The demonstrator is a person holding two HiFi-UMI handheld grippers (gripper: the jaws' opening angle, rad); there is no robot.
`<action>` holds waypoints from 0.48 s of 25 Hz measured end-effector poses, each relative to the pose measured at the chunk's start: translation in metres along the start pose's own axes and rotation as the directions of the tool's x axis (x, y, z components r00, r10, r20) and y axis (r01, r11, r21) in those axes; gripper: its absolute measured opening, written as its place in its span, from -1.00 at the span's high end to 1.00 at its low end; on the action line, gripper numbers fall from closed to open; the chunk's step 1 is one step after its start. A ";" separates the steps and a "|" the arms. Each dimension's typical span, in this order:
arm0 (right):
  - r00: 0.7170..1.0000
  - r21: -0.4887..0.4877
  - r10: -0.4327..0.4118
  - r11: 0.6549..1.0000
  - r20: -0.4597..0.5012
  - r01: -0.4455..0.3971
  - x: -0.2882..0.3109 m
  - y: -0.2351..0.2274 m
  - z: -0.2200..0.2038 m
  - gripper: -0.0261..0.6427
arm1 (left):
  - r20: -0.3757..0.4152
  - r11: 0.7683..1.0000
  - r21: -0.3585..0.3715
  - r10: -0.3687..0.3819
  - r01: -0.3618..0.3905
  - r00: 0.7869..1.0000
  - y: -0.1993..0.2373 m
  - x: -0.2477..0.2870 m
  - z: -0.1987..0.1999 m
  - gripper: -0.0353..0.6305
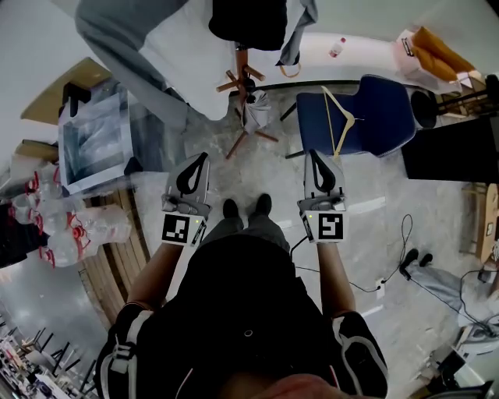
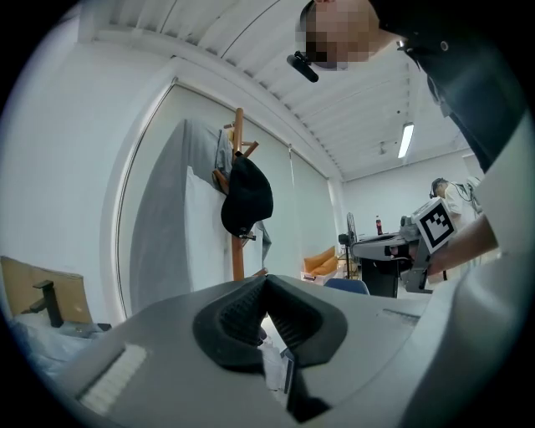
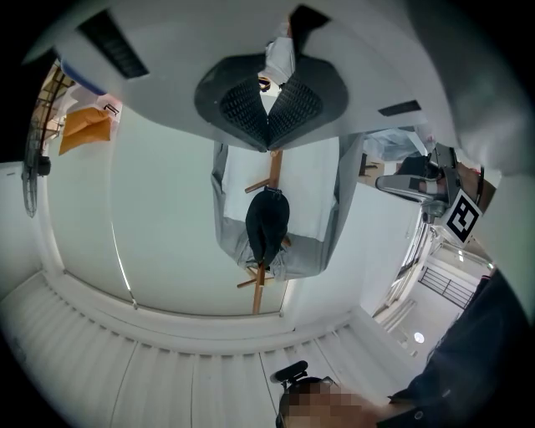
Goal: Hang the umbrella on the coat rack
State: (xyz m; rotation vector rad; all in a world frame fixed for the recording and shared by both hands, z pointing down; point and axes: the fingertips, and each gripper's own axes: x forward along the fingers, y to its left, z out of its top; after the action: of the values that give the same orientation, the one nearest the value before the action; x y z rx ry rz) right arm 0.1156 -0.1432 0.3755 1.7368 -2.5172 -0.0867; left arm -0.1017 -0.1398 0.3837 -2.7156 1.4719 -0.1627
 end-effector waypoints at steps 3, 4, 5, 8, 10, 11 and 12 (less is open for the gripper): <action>1.000 -0.009 -0.014 1.000 -0.003 0.014 -0.008 -0.001 0.007 0.92 | 0.015 1.000 -0.013 0.015 -0.015 1.000 0.005 -0.003 0.007 0.89; 1.000 -0.021 -0.015 1.000 -0.010 0.014 -0.011 -0.002 0.006 0.92 | 0.013 1.000 -0.009 0.017 -0.017 1.000 0.007 -0.005 0.006 0.89; 1.000 -0.029 -0.017 0.999 -0.010 0.016 -0.013 -0.002 0.008 0.92 | 0.011 1.000 -0.006 0.021 -0.021 1.000 0.008 -0.007 0.007 0.89; 0.999 -0.018 -0.033 0.999 0.008 0.033 -0.018 -0.001 0.017 0.92 | 0.019 0.999 -0.005 0.036 -0.036 0.999 0.013 -0.011 0.012 0.89; 0.999 -0.022 -0.038 0.999 0.002 0.038 -0.021 0.000 0.018 0.92 | 0.026 0.999 -0.006 0.048 -0.048 0.999 0.016 -0.014 0.015 0.89; 0.999 -0.026 -0.040 0.999 -0.001 0.040 -0.022 0.001 0.018 0.92 | 0.028 0.999 -0.007 0.054 -0.054 0.998 0.018 -0.015 0.016 0.89; 0.999 -0.029 -0.044 0.999 0.001 0.044 -0.023 0.001 0.019 0.92 | 0.031 0.998 -0.008 0.061 -0.061 0.998 0.019 -0.016 0.017 0.89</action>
State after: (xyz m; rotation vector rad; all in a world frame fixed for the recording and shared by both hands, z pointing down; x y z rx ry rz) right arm 0.1211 -0.1214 0.3558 1.7815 -2.4659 -0.1257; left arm -0.1248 -0.1369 0.3640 -2.6621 1.5468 -0.1128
